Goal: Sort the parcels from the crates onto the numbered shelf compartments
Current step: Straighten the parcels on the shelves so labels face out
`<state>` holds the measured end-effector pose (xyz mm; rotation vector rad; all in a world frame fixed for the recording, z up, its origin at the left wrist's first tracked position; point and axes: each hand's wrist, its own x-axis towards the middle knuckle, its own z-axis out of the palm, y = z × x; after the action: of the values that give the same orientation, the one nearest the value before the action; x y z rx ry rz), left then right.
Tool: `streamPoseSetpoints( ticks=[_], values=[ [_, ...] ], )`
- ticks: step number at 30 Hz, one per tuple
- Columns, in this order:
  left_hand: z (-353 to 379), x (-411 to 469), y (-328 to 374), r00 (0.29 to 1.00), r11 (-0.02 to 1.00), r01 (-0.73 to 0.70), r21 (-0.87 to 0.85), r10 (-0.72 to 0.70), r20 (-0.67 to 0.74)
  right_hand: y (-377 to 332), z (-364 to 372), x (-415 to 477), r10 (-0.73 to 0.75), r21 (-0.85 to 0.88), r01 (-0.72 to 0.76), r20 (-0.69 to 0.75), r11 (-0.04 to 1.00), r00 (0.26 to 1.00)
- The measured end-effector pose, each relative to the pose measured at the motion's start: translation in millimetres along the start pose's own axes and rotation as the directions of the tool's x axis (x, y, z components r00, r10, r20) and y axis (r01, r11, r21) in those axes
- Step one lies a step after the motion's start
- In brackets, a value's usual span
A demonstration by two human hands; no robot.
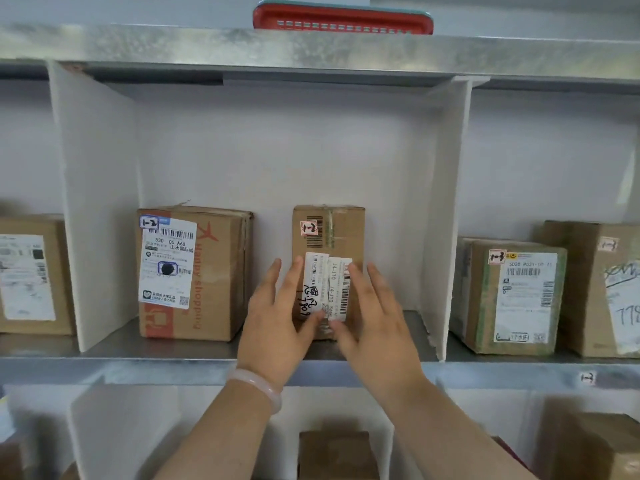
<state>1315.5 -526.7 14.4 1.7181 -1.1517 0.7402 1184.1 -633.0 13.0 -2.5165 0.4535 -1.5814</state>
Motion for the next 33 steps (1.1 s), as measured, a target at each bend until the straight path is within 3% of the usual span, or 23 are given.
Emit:
streamPoseSetpoints(
  ticks=[6,9,18,24,29,33],
  values=[
    [-11,-16,30,0.978,0.976,-0.171,0.136,0.185,-0.098,-5,-32,-16,-0.163,-0.044,0.160,-0.060,0.986,0.985],
    [-13,-17,49,0.966,0.966,-0.229,0.120,0.240,-0.092,-3,-51,-26,-0.167,-0.074,0.161,-0.076,0.984,0.983],
    [5,-32,113,0.948,0.948,-0.317,-0.037,0.317,0.002,14,-117,-57,0.049,-0.184,-0.074,-0.137,0.980,0.989],
    [29,-49,158,0.926,0.904,-0.361,-0.230,0.377,0.029,35,-151,-85,0.134,-0.209,-0.161,-0.137,0.965,0.982],
    [63,-53,192,0.926,0.904,-0.328,-0.275,0.366,0.098,70,-179,-80,0.245,-0.201,-0.280,-0.179,0.939,0.953],
    [96,-51,211,0.947,0.923,-0.269,-0.274,0.305,0.101,100,-187,-74,0.307,-0.131,-0.318,-0.100,0.939,0.946]
  ],
)
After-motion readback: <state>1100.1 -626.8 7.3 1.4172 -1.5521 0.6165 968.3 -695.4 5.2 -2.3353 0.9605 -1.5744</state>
